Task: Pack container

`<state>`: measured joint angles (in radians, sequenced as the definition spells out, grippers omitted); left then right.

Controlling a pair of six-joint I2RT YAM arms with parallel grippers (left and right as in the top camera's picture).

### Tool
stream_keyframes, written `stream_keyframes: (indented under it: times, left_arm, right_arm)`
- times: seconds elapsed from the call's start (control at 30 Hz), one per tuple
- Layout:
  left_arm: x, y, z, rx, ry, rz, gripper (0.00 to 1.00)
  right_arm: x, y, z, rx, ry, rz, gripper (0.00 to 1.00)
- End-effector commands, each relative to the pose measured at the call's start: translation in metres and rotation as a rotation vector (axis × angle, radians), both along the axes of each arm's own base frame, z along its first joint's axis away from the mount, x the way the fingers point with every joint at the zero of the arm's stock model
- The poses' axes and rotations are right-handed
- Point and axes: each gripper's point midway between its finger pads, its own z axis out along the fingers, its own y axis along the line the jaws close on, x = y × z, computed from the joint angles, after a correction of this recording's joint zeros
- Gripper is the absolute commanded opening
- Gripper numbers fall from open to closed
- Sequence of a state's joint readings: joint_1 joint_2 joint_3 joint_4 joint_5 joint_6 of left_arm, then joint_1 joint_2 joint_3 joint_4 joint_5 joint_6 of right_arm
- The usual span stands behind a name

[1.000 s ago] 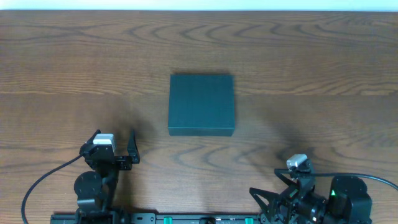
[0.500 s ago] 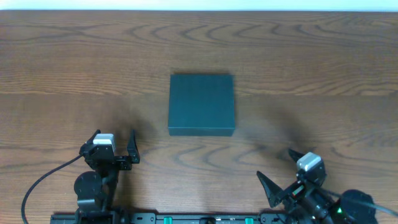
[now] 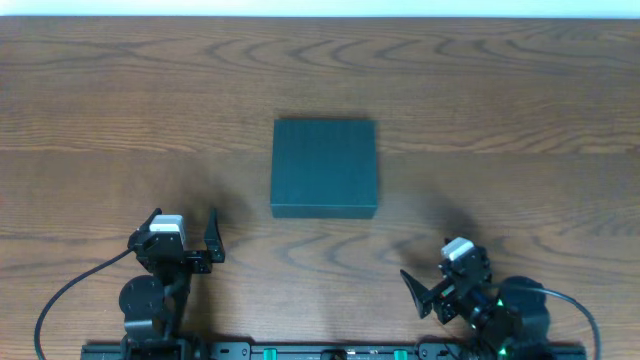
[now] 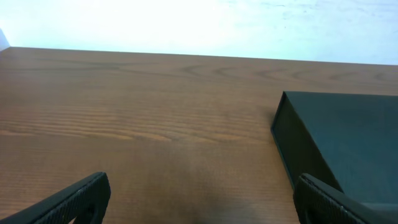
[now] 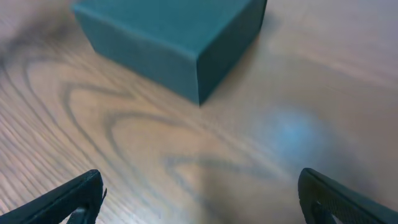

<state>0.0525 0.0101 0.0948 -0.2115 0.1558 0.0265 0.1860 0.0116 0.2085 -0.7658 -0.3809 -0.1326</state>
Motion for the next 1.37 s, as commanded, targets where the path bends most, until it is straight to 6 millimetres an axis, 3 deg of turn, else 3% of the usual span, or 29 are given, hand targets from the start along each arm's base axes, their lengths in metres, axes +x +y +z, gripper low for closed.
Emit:
stream_keyframes:
  times: [0.0, 1.33]
  left_arm:
    - [0.0003, 0.0028, -0.0134, 0.011, 0.027, 0.011, 0.95]
    - [0.0003, 0.0028, -0.0134, 0.011, 0.027, 0.011, 0.95]
  right_arm:
    - [-0.0015, -0.0003, -0.0151, -0.022, 0.025, 0.008, 0.99]
    - [-0.0006, -0.0026, -0.0155, -0.031, 0.024, -0.005, 0.99]
